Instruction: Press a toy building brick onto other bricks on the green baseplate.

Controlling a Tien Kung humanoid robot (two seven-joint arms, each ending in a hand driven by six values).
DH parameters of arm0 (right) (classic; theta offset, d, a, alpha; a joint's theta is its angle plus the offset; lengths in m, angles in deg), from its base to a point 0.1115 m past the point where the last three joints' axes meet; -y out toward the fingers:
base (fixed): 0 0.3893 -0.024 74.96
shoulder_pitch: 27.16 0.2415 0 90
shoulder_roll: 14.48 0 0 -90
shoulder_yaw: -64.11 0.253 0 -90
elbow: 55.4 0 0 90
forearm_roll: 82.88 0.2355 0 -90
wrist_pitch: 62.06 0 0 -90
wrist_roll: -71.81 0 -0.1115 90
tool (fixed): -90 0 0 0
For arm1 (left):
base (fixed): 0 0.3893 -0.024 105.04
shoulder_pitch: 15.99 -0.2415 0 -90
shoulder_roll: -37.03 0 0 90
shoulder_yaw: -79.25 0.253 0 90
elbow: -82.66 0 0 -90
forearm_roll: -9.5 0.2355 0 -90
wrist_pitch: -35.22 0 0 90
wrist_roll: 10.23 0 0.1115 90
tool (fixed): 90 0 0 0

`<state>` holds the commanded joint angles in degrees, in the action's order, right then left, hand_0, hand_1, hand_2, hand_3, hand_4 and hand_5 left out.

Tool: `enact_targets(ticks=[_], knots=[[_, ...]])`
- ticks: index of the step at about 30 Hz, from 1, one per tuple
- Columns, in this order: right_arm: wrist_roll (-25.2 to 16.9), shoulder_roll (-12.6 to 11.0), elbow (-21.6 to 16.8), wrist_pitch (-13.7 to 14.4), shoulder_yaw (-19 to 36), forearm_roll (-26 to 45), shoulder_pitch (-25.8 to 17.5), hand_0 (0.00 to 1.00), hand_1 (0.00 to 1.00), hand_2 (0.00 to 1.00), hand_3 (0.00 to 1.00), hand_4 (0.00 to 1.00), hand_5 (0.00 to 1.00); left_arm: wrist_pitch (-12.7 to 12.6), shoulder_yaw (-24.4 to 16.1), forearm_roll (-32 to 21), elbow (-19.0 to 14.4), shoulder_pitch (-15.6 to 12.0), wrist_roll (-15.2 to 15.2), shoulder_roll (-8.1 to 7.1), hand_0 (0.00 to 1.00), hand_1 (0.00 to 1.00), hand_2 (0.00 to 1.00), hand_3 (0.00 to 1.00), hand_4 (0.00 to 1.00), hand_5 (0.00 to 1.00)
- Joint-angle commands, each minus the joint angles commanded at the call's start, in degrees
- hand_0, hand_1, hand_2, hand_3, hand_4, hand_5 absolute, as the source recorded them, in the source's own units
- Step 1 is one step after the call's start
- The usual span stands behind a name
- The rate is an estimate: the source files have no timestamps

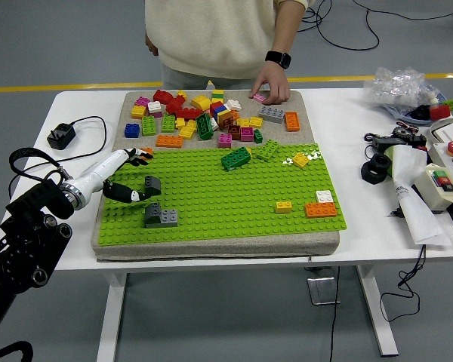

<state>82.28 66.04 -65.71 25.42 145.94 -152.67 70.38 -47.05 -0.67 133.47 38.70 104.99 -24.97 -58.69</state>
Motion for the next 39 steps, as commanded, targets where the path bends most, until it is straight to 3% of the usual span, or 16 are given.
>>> enact_targets(ticks=[10,11,16,17,39], knots=[[0.0,0.1,0.0,0.0,-0.1,0.2,0.1,0.785,0.712,0.758,0.768,0.998,0.692,-2.5,0.8,-0.6,2.7,0.6,-1.1,1.0,0.882,0.763,0.681,0.797,0.858,0.065],[0.0,0.1,0.0,0.0,-0.2,0.3,0.1,0.785,0.712,0.758,0.768,0.998,0.692,-2.6,0.9,-0.6,2.9,0.6,-1.2,1.05,0.868,0.752,0.642,0.757,0.791,0.026],[0.1,0.1,0.0,0.0,-0.2,0.3,0.2,0.785,0.712,0.758,0.768,0.998,0.692,-3.8,1.2,-1.1,4.6,0.8,-1.9,1.23,0.868,0.752,0.642,0.757,0.791,0.026],[0.1,0.2,0.0,0.0,-0.2,0.3,0.2,0.785,0.712,0.757,0.768,0.998,0.692,-4.0,1.2,-1.2,4.9,0.9,-2.0,1.28,0.861,0.746,0.623,0.714,0.744,0.004],[0.2,0.5,0.0,0.3,-0.4,0.6,0.1,0.785,0.713,0.758,0.767,0.998,0.692,-5.3,1.1,-3.1,8.3,1.7,-2.8,2.33,0.862,0.746,0.605,0.716,0.717,0.002]])
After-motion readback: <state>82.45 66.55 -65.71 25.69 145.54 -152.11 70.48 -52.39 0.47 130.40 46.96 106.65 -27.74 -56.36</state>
